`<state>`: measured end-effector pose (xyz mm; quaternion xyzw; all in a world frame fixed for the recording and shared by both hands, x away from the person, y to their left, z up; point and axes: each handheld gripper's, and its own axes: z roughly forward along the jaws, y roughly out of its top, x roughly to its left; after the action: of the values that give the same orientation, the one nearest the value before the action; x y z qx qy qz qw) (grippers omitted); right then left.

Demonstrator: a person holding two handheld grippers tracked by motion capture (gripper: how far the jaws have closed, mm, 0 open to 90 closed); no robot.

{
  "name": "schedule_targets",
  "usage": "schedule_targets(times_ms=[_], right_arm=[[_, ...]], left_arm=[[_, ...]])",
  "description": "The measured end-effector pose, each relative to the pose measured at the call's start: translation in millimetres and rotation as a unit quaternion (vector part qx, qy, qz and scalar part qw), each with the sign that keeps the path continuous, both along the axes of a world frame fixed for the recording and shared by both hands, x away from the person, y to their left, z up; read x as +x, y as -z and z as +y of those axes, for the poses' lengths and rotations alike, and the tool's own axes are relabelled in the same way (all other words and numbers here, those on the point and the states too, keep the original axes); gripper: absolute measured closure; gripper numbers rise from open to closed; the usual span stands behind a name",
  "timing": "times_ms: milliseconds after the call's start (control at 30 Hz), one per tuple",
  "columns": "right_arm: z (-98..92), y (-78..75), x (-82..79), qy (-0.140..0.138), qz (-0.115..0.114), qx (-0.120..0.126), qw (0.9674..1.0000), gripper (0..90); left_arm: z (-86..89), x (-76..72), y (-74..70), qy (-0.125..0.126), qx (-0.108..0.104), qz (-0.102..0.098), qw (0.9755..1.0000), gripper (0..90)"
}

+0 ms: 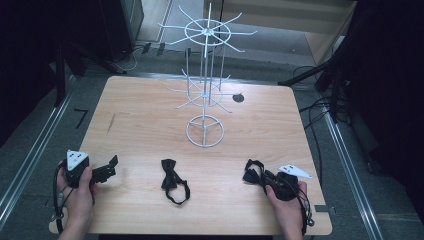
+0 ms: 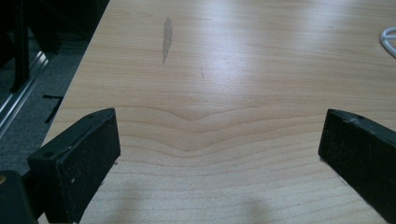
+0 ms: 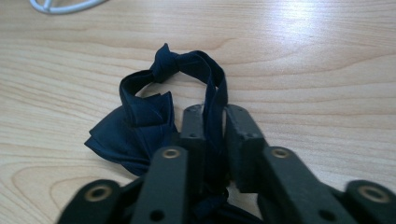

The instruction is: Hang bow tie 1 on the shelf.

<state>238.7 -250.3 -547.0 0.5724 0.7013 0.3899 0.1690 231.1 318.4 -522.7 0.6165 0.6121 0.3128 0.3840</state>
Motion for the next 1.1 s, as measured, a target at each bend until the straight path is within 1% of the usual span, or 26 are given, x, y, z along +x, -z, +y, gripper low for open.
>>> schedule_targets(times_ms=[33, 67, 133, 200, 233, 300, 333, 400, 533, 600, 667, 700, 733, 900, 967, 1033, 1100], right_arm=[[1.9, -0.6, -0.1, -0.001, -0.001, -0.014, 0.9999, 84.8], [1.9, -0.6, -0.1, -0.001, -0.001, -0.014, 0.9999, 84.8], [4.4, -1.8, 0.0, -0.007, 0.0, -0.028, 0.9996, 89.2], [4.9, -2.0, -0.2, -0.007, -0.002, -0.03, 0.9995, 89.6], [6.2, -3.8, -1.5, -0.009, -0.012, -0.036, 0.9992, 90.0], [6.5, -4.8, -2.2, -0.008, -0.016, -0.038, 0.9991, 90.0], [6.8, -7.9, -3.8, -0.007, -0.029, -0.038, 0.9988, 90.0], [6.9, -10.9, -5.4, -0.006, -0.043, -0.035, 0.9984, 90.0], [6.3, -17.2, -7.7, -0.012, -0.069, -0.014, 0.9974, 90.0], [6.7, -20.9, -9.0, -0.015, -0.084, -0.007, 0.9963, 90.0], [7.7, -24.1, -9.8, -0.02, -0.097, -0.007, 0.995, 90.0], [7.7, -24.1, -9.8, -0.02, -0.097, -0.007, 0.995, 90.0], [10.2, -26.7, -10.6, -0.026, -0.109, -0.01, 0.9936, 90.0], [16.2, -33.3, -10.6, -0.032, -0.122, -0.003, 0.992, 90.0], [17.7, -34.4, -10.4, -0.031, -0.125, -0.005, 0.9917, 90.0], [21.7, -37.2, -9.2, -0.033, -0.133, -0.007, 0.9906, 90.0], [22.9, -39.3, -8.5, -0.033, -0.137, -0.003, 0.99, 90.0]], left_arm=[[0.0, 0.0, 0.0, 0.0, 0.0, 0.0, 1.0, 0.0], [0.0, 0.1, 0.1, 0.0, 0.0, -0.001, 1.0, 0.0], [0.1, 0.0, 0.0, 0.0, 0.0, 0.0, 1.0, 0.0], [0.1, 0.0, 0.0, 0.0, 0.0, 0.0, 1.0, 0.0], [0.1, 0.1, 0.0, -0.001, -0.001, 0.0, 1.0, 0.0], [0.1, 0.1, 0.1, -0.001, -0.001, 0.0, 1.0, 0.0], [0.1, 0.2, 0.1, -0.001, -0.001, 0.0, 1.0, 0.0], [0.1, 0.2, 0.1, -0.001, -0.001, 0.0, 1.0, 0.0], [0.1, 0.1, 0.0, -0.001, -0.001, 0.0, 1.0, 0.0], [0.1, 0.1, 0.0, 0.0, -0.001, 0.0, 1.0, 0.0], [0.1, 0.1, 0.0, 0.0, -0.001, 0.0, 1.0, 0.0], [0.1, 0.1, 0.0, 0.0, -0.001, 0.0, 1.0, 0.0], [0.1, 0.1, 0.0, 0.0, -0.001, 0.0, 1.0, 0.0], [0.1, 0.0, 0.0, 0.0, 0.0, 0.0, 1.0, 0.0], [0.1, 0.0, 0.0, 0.0, 0.0, 0.0, 1.0, 0.0], [0.2, -0.1, -0.1, 0.001, 0.0, 0.0, 1.0, 0.0], [0.1, -0.1, 0.0, 0.001, 0.0, 0.0, 1.0, 0.0]])
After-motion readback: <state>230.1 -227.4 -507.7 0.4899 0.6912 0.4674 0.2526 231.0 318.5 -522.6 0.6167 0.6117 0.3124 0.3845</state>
